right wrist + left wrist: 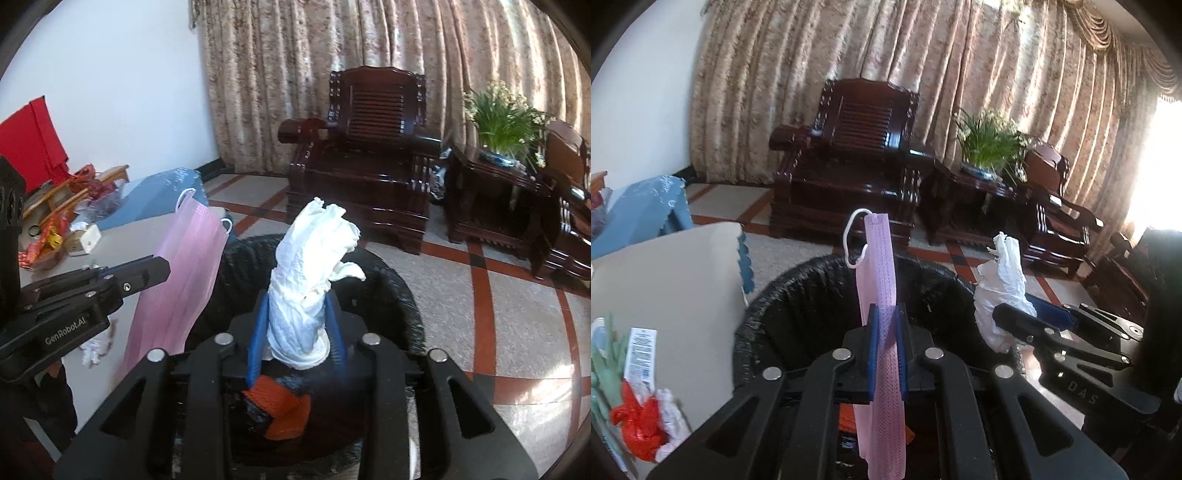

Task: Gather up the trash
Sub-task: 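Open both grippers to drop mask and white bag into the bin, then grasp the green glove with left gripper while right grasps red bag, then carry the green glove and red bag over the trash bin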

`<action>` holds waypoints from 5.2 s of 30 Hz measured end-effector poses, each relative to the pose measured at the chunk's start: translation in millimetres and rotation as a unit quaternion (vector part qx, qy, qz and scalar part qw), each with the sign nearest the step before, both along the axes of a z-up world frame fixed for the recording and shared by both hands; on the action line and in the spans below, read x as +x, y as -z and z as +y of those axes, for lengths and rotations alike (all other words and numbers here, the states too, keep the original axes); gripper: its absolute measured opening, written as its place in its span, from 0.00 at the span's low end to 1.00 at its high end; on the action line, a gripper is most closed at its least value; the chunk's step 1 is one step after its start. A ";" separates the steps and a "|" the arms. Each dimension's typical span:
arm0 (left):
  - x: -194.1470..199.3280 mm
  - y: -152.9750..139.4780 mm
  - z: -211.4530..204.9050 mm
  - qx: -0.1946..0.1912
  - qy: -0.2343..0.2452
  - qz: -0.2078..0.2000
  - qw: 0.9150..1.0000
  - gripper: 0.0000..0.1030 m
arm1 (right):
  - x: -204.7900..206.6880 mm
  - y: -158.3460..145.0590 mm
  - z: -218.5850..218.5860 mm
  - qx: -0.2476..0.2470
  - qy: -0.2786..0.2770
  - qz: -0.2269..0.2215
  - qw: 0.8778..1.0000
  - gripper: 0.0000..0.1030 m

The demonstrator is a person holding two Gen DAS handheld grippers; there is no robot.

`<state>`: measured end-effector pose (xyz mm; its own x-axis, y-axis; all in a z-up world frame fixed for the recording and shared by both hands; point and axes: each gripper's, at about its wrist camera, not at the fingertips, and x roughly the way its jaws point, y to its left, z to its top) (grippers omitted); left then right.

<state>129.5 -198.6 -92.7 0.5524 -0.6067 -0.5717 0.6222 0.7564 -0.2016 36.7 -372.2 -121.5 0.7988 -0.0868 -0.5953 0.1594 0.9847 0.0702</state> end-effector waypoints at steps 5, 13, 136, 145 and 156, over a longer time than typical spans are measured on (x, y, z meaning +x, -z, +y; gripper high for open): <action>-0.5 5.0 8.5 -0.003 -0.009 0.009 1.000 0.51 | -2.5 6.7 -5.6 -0.002 0.027 0.004 1.000 0.72; -2.8 -12.8 56.2 0.003 -0.061 -0.030 0.998 0.69 | -5.0 -8.5 3.5 0.012 0.033 -0.026 0.999 0.94; -26.6 -45.6 259.7 0.001 -0.237 -0.072 0.969 0.08 | 53.6 -67.3 211.6 0.052 -0.290 -0.064 0.953 0.42; -32.4 -52.8 220.2 -0.007 -0.194 -0.083 0.978 0.08 | 29.4 -72.5 168.2 0.045 -0.243 -0.073 0.966 0.42; -23.8 -39.5 140.1 -0.014 -0.111 -0.068 0.991 0.08 | 6.9 -59.4 85.7 0.032 -0.148 -0.070 0.986 0.42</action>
<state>105.7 -58.5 -53.2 0.7448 -0.4767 -0.4669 0.4647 0.8727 -0.1499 43.6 -286.6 -62.1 0.8579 0.1960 -0.4749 -0.1493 0.9796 0.1345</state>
